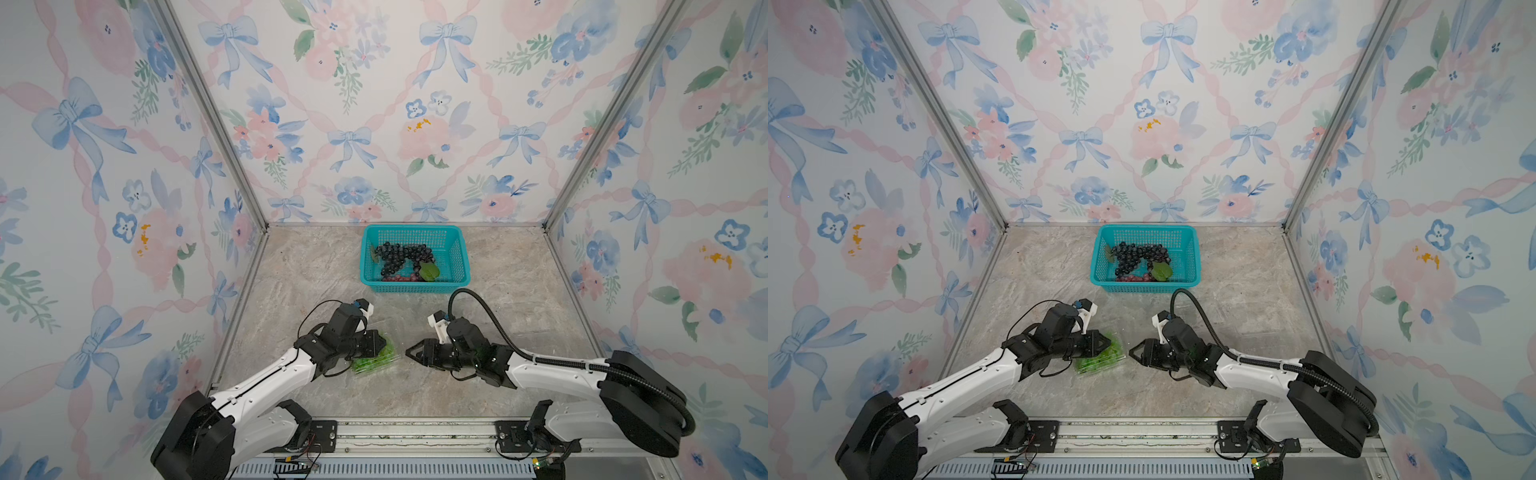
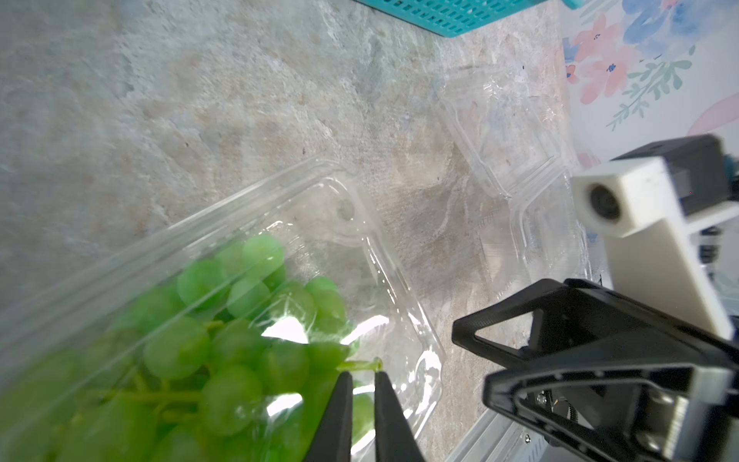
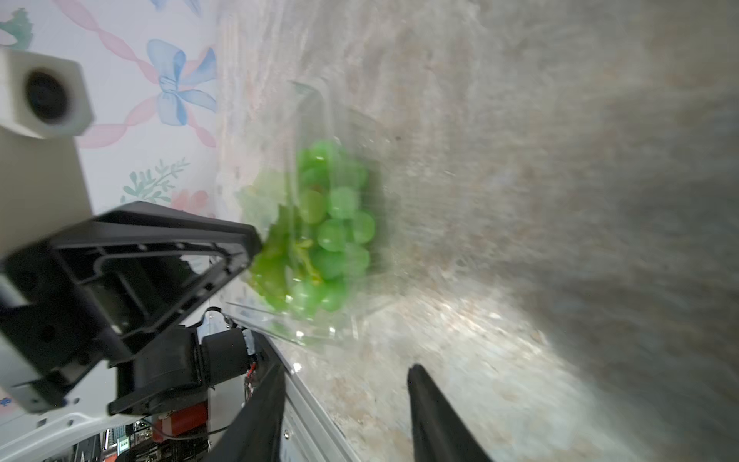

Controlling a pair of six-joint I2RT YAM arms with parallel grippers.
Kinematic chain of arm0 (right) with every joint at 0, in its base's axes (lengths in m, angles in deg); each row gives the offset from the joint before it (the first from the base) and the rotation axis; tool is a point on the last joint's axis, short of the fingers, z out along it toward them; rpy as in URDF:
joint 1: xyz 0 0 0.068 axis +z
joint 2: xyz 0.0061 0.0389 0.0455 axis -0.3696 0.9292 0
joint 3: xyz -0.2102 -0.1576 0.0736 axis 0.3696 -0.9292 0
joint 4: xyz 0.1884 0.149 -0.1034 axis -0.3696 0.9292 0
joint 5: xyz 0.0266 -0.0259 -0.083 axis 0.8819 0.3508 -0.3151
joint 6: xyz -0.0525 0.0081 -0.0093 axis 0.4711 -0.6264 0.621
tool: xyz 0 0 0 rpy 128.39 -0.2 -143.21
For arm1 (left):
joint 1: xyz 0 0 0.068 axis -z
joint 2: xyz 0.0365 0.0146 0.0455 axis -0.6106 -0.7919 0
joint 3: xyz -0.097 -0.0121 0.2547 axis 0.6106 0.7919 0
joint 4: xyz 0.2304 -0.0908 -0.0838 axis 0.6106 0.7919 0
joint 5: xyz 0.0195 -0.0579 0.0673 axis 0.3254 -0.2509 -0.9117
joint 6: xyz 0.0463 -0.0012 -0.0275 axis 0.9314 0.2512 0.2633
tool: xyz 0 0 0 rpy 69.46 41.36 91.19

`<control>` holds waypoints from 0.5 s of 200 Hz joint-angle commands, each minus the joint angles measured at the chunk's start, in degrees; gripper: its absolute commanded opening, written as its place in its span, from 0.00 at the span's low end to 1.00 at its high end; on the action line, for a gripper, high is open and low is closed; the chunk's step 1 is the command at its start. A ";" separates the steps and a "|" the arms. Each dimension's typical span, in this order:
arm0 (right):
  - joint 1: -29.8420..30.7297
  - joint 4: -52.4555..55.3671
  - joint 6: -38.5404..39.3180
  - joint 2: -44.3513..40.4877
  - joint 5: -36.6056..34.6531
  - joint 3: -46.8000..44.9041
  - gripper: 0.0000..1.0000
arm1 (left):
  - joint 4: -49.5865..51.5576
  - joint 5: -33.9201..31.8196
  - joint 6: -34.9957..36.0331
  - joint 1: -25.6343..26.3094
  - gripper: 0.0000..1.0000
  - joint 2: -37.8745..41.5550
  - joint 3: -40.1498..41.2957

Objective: Pack grapes into containers
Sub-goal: Adjust the packing box at the center of the board, then close the packing box at the center of the board.

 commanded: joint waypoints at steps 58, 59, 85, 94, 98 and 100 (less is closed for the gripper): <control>1.79 -6.75 -1.47 3.89 -1.13 -0.61 0.43 | 2.87 0.43 1.35 0.00 0.15 -1.13 2.17; 1.78 -6.74 -1.44 3.93 -1.10 -0.57 0.43 | 2.86 0.43 1.31 0.00 0.15 -1.16 2.17; 1.65 -7.67 -1.48 5.57 -0.65 0.10 0.43 | 2.86 -0.01 1.14 0.03 0.15 -0.69 2.20; 1.53 -8.47 -1.67 6.30 -0.40 0.18 0.42 | 2.86 -0.09 1.05 0.00 0.15 -0.42 2.23; 1.48 -8.86 -1.72 6.70 -0.29 0.34 0.41 | 2.86 -0.10 0.99 0.01 0.15 -0.33 2.27; 1.44 -9.11 -1.80 6.88 -0.28 0.33 0.41 | 2.86 -0.10 1.00 0.00 0.15 -0.32 2.27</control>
